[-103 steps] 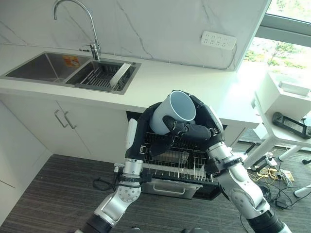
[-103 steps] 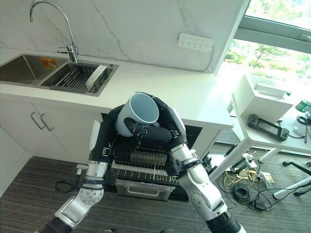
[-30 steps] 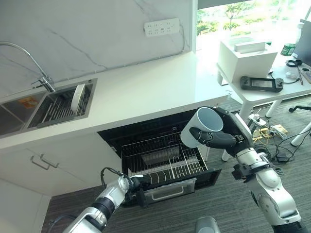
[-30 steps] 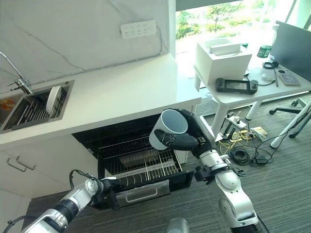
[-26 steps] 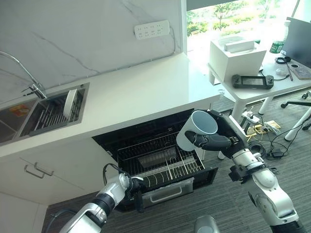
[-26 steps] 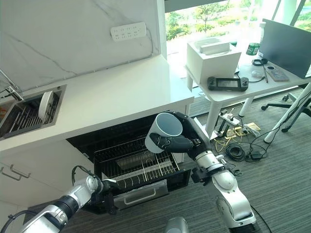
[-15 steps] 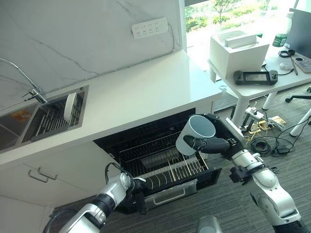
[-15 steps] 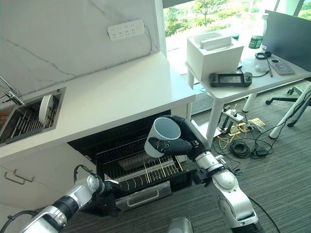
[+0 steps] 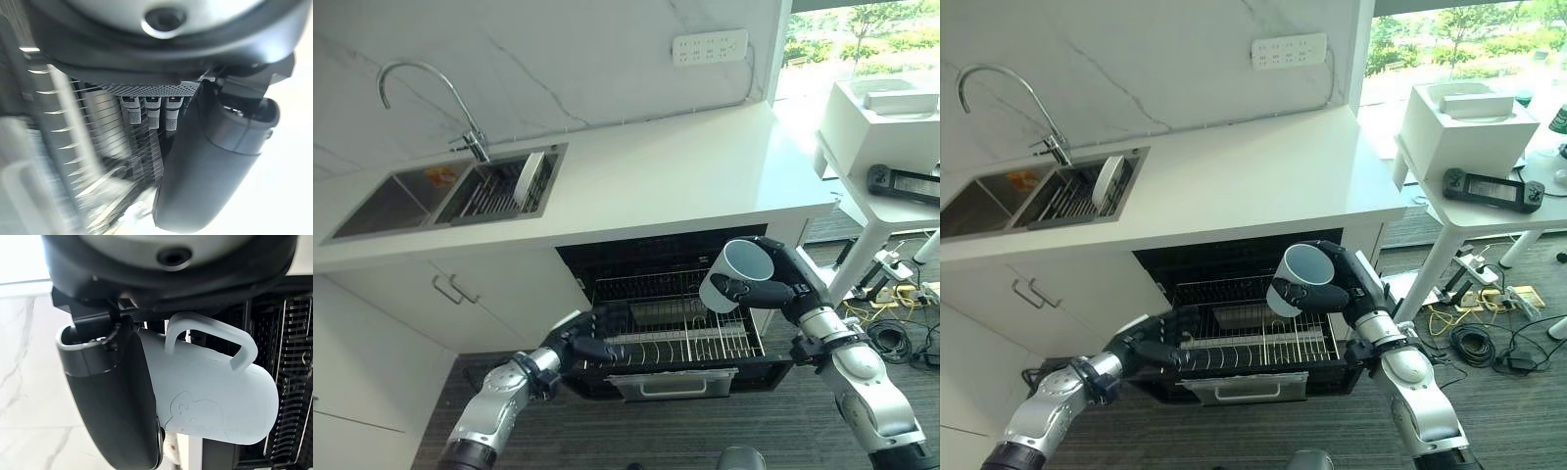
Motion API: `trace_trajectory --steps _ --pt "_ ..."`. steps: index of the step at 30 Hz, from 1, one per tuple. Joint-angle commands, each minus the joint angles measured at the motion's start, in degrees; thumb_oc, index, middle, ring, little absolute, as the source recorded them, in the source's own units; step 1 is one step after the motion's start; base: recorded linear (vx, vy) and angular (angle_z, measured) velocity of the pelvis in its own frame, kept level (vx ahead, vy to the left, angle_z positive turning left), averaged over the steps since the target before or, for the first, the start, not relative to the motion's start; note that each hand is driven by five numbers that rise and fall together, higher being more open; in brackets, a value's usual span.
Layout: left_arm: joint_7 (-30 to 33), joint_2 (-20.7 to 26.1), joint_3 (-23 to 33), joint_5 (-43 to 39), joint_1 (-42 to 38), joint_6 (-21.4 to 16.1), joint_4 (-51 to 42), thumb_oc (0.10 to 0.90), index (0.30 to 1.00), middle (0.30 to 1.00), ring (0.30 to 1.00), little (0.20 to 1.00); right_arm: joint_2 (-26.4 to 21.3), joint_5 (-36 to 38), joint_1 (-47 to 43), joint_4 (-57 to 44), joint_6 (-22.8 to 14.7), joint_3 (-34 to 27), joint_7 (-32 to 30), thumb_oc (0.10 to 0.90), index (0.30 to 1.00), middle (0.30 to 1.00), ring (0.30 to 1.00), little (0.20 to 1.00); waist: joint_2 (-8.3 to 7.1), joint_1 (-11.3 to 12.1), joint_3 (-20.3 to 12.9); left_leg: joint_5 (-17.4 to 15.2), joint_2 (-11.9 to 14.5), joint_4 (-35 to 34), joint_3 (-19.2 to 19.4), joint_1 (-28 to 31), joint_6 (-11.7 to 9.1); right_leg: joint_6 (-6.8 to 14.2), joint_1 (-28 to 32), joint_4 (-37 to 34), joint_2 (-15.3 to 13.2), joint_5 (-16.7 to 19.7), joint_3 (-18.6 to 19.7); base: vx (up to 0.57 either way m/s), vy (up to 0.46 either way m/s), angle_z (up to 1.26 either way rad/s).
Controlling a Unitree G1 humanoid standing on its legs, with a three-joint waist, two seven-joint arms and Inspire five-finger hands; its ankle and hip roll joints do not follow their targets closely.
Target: Place the dishes in the dishwasher.
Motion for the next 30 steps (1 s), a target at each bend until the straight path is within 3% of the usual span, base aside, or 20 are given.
trace_trajectory --steps 1,9,12,15,20,30 --pt "4.9 1.0 2.3 -4.9 -4.4 -9.9 -6.8 0.8 0.9 0.9 0.9 0.9 2.4 -2.0 -6.2 -4.3 -7.5 -5.0 -1.8 0.4 0.3 0.3 0.3 0.3 -1.28 0.3 -1.3 -14.7 2.8 5.2 -5.0 4.4 0.1 4.5 -2.2 -7.0 -0.4 5.5 -1.1 0.06 -0.086 0.06" --pt "6.5 0.0 4.7 -6.3 -1.9 -10.6 -14.2 0.8 0.9 0.9 0.9 0.9 3.5 -4.5 -3.1 -2.8 -5.7 -8.6 -4.1 0.4 0.3 0.3 0.3 0.3 -3.64 0.9 0.1 -14.9 2.6 5.2 -7.3 4.7 0.5 4.5 -3.4 -7.0 0.5 7.9 -2.3 0.12 -0.115 0.11" --pt "6.1 0.3 4.5 -6.0 -2.1 -10.4 -15.4 0.8 0.9 0.9 0.9 0.9 3.4 -4.8 -2.9 -2.2 -5.0 -9.0 -4.4 0.4 0.3 0.3 0.3 0.3 -3.62 1.1 1.1 -14.9 2.9 5.2 -8.1 4.9 0.7 4.4 -3.4 -7.0 0.7 8.7 -2.6 0.05 -0.068 0.1" --pt "6.9 2.2 2.0 -7.3 -6.2 -11.2 -18.4 0.8 0.9 0.9 0.9 0.9 0.7 -5.2 -6.2 -0.5 -4.8 -8.5 -6.9 0.4 0.3 0.3 0.3 0.3 -2.55 2.6 5.7 -13.4 4.2 5.2 -9.6 1.0 0.7 4.3 -6.6 -6.7 0.7 10.0 -2.8 -0.24 -0.058 0.09" --pt "12.5 5.8 -3.9 -9.7 -18.5 -15.9 -19.4 0.8 0.9 0.9 0.9 0.9 -4.5 -6.3 -21.9 5.3 -4.1 -4.3 -12.5 0.4 0.3 0.3 0.3 0.3 -0.61 3.8 14.1 -10.7 3.6 5.2 -10.3 -8.8 1.3 4.1 -15.6 -3.7 0.2 9.1 -1.0 -0.46 0.036 -0.01" --pt "13.3 8.5 -5.8 -10.1 -25.3 -19.6 -17.2 0.8 0.9 0.9 0.9 0.9 -12.6 -5.6 -34.6 13.9 -4.4 -0.8 -13.6 0.4 0.3 0.3 0.3 0.3 0.59 4.5 16.5 -11.0 2.1 5.2 -10.1 -12.3 2.4 3.6 -21.1 -2.9 1.5 9.3 -1.1 -0.15 0.023 -0.07"
